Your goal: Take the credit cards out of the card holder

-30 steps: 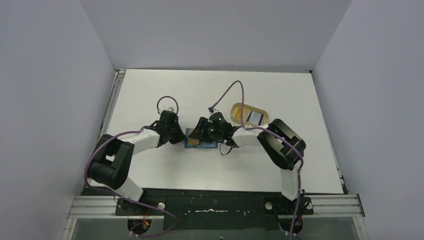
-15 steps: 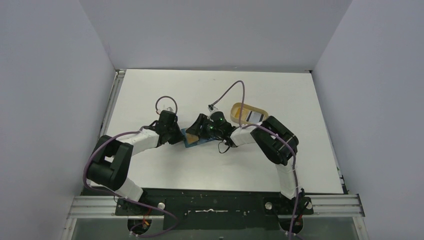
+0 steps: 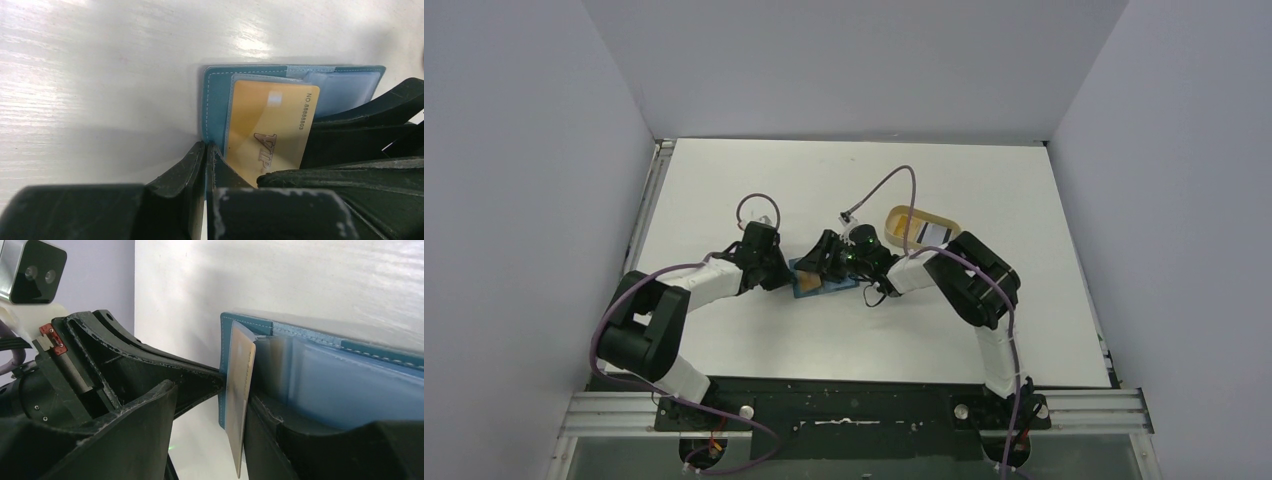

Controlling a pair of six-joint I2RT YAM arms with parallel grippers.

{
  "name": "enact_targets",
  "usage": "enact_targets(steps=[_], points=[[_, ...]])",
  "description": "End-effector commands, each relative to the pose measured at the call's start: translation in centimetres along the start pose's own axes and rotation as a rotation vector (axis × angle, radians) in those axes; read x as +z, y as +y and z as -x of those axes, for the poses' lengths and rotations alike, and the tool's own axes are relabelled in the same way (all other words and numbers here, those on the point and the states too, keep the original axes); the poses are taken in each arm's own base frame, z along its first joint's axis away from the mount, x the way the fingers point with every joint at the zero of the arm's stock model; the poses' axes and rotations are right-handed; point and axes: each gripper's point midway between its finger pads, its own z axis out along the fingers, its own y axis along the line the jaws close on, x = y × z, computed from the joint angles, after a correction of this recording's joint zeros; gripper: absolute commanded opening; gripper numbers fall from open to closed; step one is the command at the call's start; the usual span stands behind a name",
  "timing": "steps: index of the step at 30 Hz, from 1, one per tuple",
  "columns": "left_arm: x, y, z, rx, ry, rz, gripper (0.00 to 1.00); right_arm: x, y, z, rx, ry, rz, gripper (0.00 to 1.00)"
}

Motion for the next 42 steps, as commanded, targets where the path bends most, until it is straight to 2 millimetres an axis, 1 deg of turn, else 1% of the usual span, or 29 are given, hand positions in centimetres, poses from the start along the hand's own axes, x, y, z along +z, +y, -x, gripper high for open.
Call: enact_targets(steps=[1, 8, 15, 18, 19, 20, 23, 28, 32, 35, 39, 42], points=[[-0.3, 0.5, -1.6, 0.032, 0.067, 0.015, 0.0, -2.0, 1.7, 1.4, -0.026, -0.024, 0.041, 0.5], [-0.3, 0.6, -1.7, 0.034, 0.068, 0.023, 0.0, -3.5, 0.4, 2.4, -0.013, -0.045, 0.017, 0.5], [-0.4, 0.7, -1.7, 0.034, 0.07, 0.024, 0.0, -3.6, -1.5, 2.1, -0.021, -0.029, -0.041, 0.49], [-0.4, 0.7, -1.7, 0.035, 0.071, 0.025, 0.0, -3.4, -2.9, 1.6, -0.015, -0.022, -0.082, 0.43], [-0.4, 0.7, -1.7, 0.035, 0.071, 0.024, 0.0, -3.4, -3.5, 1.5, -0.012, -0.022, -0.098, 0.38], [-0.4, 0.7, -1.7, 0.036, 0.072, 0.025, 0.0, -3.4, -4.0, 1.3, -0.009, -0.019, -0.11, 0.35], [-0.4, 0.8, -1.8, 0.039, 0.074, 0.029, 0.0, -3.5, -5.2, 0.9, -0.003, -0.019, -0.139, 0.33], [-0.4, 1.0, -1.9, 0.041, 0.078, 0.032, 0.0, -4.1, -6.4, 0.7, -0.006, -0.019, -0.175, 0.35], [-0.3, 0.9, -2.0, 0.042, 0.082, 0.032, 0.0, -4.7, -7.2, 0.5, -0.011, -0.014, -0.201, 0.43], [-0.3, 1.0, -2.0, 0.044, 0.083, 0.032, 0.0, -5.0, -8.0, 0.4, -0.01, -0.013, -0.226, 0.46], [-0.3, 1.1, -2.1, 0.043, 0.085, 0.035, 0.0, -5.4, -9.2, -0.1, -0.007, -0.011, -0.266, 0.46], [-0.3, 1.1, -2.1, 0.043, 0.085, 0.036, 0.0, -5.6, -9.8, -0.2, 0.0, -0.013, -0.29, 0.42]])
